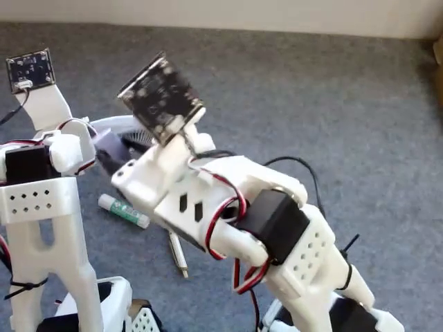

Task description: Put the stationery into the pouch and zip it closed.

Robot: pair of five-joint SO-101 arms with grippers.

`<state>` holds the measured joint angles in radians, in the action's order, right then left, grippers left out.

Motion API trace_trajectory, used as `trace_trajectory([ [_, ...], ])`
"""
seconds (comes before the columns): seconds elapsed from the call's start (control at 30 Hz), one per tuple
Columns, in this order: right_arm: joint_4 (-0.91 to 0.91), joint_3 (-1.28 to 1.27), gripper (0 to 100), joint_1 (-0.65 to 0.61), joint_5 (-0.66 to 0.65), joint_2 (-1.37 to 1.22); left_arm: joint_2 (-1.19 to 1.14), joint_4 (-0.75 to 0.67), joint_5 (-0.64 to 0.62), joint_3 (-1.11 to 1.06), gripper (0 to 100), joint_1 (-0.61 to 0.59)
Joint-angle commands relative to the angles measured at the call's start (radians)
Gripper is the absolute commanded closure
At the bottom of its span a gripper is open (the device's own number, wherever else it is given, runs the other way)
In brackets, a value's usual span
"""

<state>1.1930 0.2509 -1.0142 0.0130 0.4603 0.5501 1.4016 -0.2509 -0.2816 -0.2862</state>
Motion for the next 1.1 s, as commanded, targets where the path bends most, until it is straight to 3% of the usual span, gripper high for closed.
trace_trajectory([
  [0.0, -0.265, -0.185, 99.5, 0.047, 0.002, 0.125, -0.001, -0.005, -0.012, -0.001, 97, 0.018],
  [0.17, -0.668, -0.516, 99.5, 0.074, 0.002, 0.272, -0.001, -0.005, -0.012, -0.002, 97, 0.018],
  [0.3, -0.863, -0.677, 99.5, 0.070, 0.000, 0.331, -0.001, -0.005, -0.012, -0.007, 97, 0.018],
  [0.67, -1.523, -0.954, 99.5, 0.045, 0.000, 0.219, -0.001, -0.003, -0.012, -0.010, 97, -0.036],
  [1.07, -1.779, -0.995, 99.5, 0.084, 0.000, 0.002, -0.001, -0.005, -0.011, -0.010, 97, -0.073],
])
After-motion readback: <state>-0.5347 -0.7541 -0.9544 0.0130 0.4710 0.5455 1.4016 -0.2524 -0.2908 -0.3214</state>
